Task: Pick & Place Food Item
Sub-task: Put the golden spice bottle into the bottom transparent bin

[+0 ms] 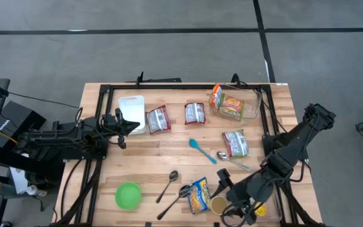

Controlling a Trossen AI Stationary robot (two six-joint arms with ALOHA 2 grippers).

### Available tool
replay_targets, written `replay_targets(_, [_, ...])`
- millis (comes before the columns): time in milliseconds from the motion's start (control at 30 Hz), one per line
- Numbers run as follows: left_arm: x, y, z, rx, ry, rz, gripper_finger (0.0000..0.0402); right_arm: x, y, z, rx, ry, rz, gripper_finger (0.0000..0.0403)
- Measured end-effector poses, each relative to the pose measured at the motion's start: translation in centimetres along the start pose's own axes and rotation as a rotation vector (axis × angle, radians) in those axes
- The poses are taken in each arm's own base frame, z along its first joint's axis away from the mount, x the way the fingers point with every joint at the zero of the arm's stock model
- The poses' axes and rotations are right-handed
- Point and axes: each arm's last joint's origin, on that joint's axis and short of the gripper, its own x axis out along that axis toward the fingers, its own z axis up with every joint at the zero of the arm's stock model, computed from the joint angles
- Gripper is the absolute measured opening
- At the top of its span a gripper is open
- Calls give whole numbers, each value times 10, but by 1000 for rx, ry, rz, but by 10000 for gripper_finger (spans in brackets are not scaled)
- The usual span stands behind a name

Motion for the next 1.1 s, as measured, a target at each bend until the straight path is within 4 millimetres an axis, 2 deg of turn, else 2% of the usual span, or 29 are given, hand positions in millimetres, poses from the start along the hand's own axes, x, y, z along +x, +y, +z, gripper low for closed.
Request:
replay_targets(467, [0,0,0,0,0,0,3,-1,4,-7,-23,68,4,276])
replay_targets(1100, [0,0,0,0,0,0,3,-5,9,-7,3,65,18,277])
